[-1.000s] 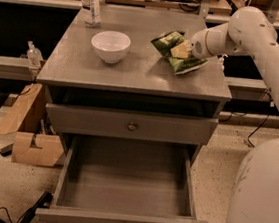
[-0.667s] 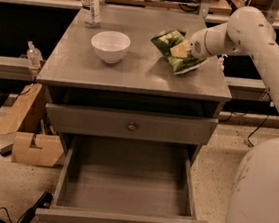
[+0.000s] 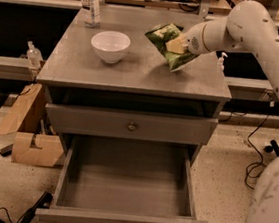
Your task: Place green jalapeno chip bag into middle drawer
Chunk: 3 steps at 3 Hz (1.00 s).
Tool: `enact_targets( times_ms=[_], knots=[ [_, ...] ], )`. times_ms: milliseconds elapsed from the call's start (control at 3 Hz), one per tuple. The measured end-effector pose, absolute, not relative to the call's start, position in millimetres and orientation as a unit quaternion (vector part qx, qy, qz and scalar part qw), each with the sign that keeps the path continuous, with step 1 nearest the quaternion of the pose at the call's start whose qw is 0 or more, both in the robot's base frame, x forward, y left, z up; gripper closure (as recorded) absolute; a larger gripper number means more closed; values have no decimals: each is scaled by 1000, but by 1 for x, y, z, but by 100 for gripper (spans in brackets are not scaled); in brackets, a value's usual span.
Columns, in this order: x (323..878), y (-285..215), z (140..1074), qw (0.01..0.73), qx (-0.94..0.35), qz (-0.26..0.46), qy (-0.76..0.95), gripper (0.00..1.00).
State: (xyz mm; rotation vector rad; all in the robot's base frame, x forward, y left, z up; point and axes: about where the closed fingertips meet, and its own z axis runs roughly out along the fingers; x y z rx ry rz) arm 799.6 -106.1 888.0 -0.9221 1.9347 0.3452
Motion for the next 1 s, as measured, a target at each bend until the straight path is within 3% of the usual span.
enact_targets(
  times_ms=[1000],
  knots=[
    [689,-92,929,483,-434,112,752,100]
  ],
)
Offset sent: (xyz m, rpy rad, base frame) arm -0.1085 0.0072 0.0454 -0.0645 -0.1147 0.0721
